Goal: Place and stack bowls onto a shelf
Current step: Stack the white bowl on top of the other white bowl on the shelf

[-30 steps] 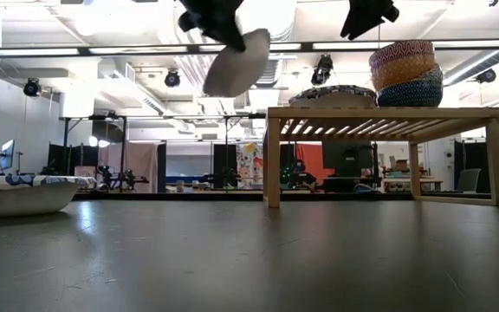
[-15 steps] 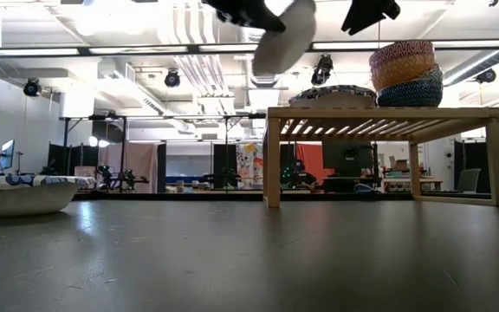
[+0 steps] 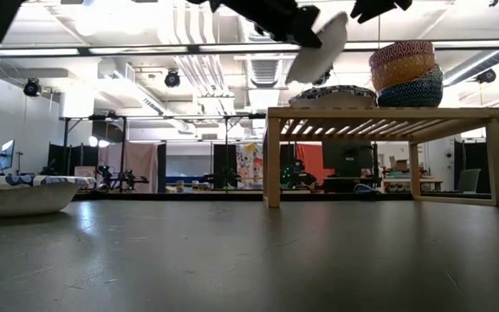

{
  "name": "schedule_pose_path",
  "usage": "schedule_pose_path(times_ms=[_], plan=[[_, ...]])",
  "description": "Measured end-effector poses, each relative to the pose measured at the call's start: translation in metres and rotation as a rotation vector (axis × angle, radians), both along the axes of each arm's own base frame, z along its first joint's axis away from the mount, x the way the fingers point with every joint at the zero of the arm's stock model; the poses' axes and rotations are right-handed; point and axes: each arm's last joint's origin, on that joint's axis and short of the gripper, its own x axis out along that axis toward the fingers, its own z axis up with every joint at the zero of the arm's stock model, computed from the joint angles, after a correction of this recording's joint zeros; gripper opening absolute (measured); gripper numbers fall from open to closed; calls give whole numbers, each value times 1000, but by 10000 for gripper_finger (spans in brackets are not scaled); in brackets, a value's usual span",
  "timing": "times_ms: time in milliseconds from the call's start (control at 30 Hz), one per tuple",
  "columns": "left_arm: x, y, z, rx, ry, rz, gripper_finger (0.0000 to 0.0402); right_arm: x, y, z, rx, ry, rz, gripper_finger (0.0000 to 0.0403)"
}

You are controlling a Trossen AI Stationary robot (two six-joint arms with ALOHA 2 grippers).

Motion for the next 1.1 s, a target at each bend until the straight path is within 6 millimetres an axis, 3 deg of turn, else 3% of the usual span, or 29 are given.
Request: schedule_pose_path(times_ms=[167, 333, 700, 1100], plan=[[22, 7, -9, -50, 119, 12, 0, -9, 6, 4, -20, -1, 9, 173], [35, 10, -4, -73, 182, 18, 0, -17, 12, 3, -11, 25, 13, 173], [37, 17, 6, -147, 257, 57, 2, -25, 17, 1, 3, 55, 16, 173], [33, 16, 4, -178, 308, 70, 91, -24, 16, 1, 5, 60, 16, 173]])
